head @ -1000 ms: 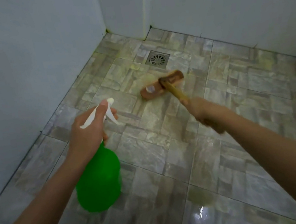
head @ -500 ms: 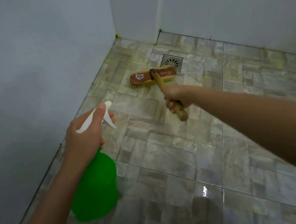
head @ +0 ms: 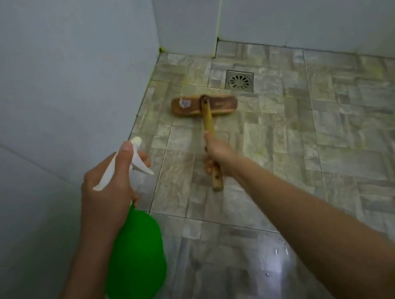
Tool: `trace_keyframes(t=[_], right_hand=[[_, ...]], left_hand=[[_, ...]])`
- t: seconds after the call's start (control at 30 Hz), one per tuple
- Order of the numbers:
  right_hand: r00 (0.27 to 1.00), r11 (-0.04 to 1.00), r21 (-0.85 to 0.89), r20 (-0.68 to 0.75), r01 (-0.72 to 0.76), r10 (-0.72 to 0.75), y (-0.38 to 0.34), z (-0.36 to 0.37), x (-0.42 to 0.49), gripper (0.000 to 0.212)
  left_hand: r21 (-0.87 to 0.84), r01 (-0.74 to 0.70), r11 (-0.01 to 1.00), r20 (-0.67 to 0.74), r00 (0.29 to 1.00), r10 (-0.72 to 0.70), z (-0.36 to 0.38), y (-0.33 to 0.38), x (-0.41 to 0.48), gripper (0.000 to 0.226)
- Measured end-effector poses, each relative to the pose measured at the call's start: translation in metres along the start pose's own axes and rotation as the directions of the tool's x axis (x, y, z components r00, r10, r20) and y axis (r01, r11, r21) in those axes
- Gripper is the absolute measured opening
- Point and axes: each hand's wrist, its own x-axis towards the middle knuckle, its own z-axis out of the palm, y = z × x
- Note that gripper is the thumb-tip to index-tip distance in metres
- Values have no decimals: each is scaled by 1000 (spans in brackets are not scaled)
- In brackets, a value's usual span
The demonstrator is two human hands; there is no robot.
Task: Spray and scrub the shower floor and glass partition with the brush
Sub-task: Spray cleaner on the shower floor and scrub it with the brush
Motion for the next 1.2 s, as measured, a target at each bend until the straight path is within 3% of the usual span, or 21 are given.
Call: trace_keyframes(t=[0.1,0.27,0.47,0.6,0.67,0.77,0.83,0.93,1.0,1.07,1.2], right_hand=[[999,993,112,-13,-36,38,-13,-13,27,43],[998,994,88,30,-60,57,33,-18,4,46],[999,999,-46,-36,5,-7,-48,-65,64,47],[999,995,-90,-10,-42,41,-1,-79,28,46],[995,983,-174,75,-56,70,25,-77,4,47],[987,941,-338,151,-6,60,0,-69,8,48],[991,863,-493,121,111,-58,-32,-60,22,49],[965,611,-771,17,180,-262,-52,-53,26,46],[970,503,-853,17,140,-241,-45,-56,8,46],[987,480,-868,69,132,-147,-35,-54,-17,45],[934,230,-911,306,343,-182,-40,-7,-7,47]], left_hand=[[-44,-11,999,18,1000,11,4,2,1,39],[-48,-5,999,30,1000,6,13,3,3,39],[-52,9,999,14,1000,-8,15,-1,5,35],[-58,31,998,16,999,-30,13,-3,8,35],[-73,35,997,10,999,-35,15,-4,8,32],[-44,43,998,6,999,-43,20,-3,8,31],[-34,43,998,-2,999,-44,20,-2,8,34],[-54,48,997,-14,999,-49,19,0,9,35],[-64,57,996,-25,998,-59,17,-1,9,34],[-67,70,995,-23,997,-71,16,-2,9,35],[-24,76,997,-35,996,-77,11,-2,10,39]])
